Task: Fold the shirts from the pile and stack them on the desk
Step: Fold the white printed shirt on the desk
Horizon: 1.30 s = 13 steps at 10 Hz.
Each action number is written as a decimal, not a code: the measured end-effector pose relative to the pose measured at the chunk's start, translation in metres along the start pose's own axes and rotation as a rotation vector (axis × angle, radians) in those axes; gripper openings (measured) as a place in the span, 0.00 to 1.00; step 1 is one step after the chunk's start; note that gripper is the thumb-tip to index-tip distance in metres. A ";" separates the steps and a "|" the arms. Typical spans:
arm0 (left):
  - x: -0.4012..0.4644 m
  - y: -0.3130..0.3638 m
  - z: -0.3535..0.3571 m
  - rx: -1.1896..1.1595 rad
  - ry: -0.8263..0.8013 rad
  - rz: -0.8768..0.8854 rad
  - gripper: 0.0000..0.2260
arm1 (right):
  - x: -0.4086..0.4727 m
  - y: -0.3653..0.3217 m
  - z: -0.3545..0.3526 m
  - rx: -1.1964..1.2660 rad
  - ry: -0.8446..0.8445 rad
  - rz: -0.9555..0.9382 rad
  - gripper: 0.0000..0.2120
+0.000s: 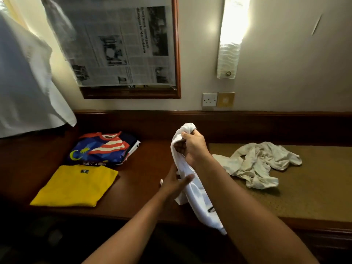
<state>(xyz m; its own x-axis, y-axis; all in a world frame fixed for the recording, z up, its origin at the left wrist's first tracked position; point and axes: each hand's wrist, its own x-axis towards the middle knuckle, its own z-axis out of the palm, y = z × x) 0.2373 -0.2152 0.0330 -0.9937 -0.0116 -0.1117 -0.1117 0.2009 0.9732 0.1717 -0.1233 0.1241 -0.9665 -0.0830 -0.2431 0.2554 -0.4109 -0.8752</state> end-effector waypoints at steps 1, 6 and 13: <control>-0.001 -0.005 -0.008 0.082 -0.070 0.170 0.28 | -0.003 0.003 0.022 -0.053 0.017 -0.023 0.11; 0.057 0.064 -0.152 0.512 0.506 0.345 0.08 | 0.030 -0.057 0.024 -0.925 0.076 -0.545 0.03; -0.031 0.127 -0.355 0.441 0.296 0.430 0.16 | -0.081 0.015 0.199 -0.708 0.030 -0.800 0.14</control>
<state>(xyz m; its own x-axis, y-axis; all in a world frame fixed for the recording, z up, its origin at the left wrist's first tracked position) 0.2498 -0.5372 0.2311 -0.9167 -0.0964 0.3878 0.2465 0.6274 0.7386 0.2482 -0.3040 0.2137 -0.8614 0.0033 0.5080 -0.4860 0.2856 -0.8260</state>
